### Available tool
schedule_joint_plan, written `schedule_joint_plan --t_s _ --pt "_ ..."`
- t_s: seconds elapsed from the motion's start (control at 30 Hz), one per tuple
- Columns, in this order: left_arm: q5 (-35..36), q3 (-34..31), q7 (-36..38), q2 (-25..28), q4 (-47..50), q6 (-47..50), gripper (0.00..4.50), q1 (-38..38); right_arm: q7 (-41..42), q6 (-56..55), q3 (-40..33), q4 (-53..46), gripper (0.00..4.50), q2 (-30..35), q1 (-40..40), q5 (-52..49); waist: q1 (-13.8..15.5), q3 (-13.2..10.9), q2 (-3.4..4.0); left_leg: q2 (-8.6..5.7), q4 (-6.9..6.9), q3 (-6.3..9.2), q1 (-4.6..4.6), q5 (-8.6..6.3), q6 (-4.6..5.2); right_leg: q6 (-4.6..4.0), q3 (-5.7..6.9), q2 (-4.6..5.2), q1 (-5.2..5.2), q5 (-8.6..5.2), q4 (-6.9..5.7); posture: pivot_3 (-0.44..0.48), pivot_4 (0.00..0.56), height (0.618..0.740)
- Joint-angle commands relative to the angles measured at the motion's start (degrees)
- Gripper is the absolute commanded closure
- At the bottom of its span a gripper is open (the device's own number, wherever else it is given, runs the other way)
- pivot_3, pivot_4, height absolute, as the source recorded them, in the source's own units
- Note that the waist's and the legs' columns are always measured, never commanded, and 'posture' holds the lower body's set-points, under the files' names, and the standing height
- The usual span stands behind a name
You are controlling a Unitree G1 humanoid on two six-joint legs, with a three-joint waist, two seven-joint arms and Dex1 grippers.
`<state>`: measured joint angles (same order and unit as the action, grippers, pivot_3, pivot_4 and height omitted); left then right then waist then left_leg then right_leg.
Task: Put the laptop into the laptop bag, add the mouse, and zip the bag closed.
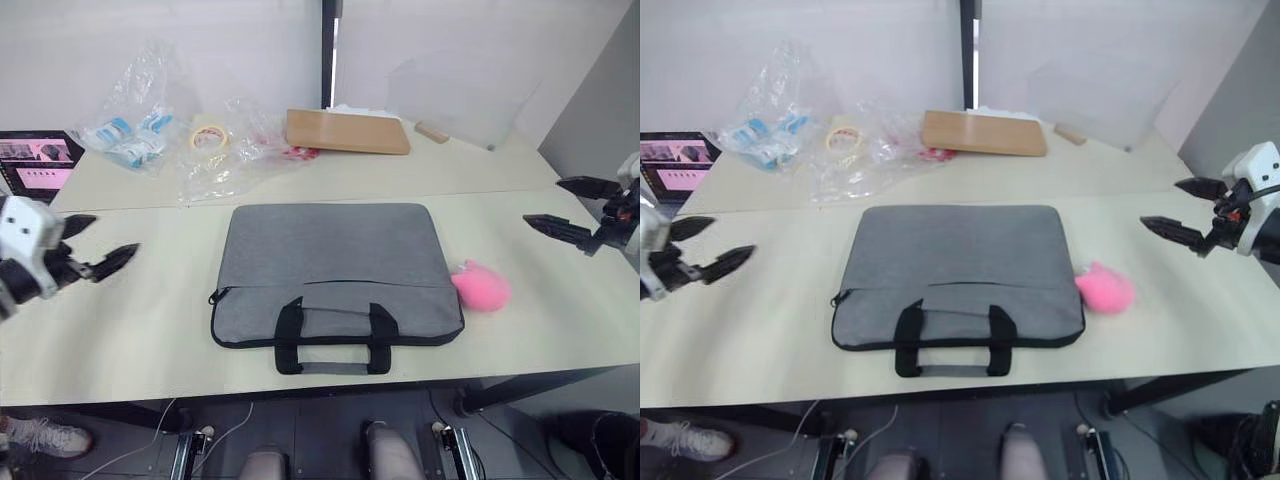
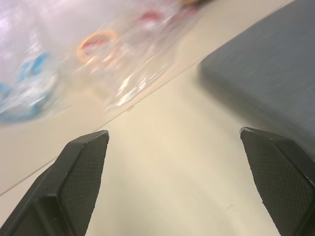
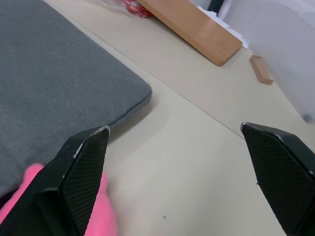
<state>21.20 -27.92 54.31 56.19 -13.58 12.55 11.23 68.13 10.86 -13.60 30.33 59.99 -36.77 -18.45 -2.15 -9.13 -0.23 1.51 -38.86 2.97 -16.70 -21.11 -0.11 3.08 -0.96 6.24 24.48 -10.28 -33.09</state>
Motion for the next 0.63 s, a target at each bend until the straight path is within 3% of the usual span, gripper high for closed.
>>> schedule_joint_plan --t_s 0.03,0.2,0.63 --pt "-1.82 -1.18 -1.13 1.66 -3.85 -2.06 0.01 0.33 0.73 -4.76 0.73 5.3 0.0 -0.2 -4.46 1.74 0.03 -0.04 0.03 0.0 0.01 -0.02 -0.03 0.06 -0.1 0.0 0.01 0.0 0.03 0.0 0.03 0.0 0.15 0.74" --pt "-3.22 -1.69 -2.37 2.44 -7.27 -3.98 0.01 0.88 1.8 -7.81 2.38 11.86 0.0 -1.77 -8.81 3.51 -0.26 -0.05 0.01 0.0 -0.03 -0.03 -0.71 0.16 -0.3 0.04 0.03 0.01 0.79 0.05 -0.06 0.0 0.15 0.74" --pt "-3.0 -1.33 -2.01 2.77 -8.5 -5.39 0.01 1.31 3.23 -11.81 2.91 17.8 0.0 -2.61 -10.95 5.14 -0.5 -0.05 0.02 0.0 -0.03 -0.12 -0.75 0.16 -0.3 0.06 0.06 0.06 0.82 0.06 -0.1 0.0 0.15 0.74"
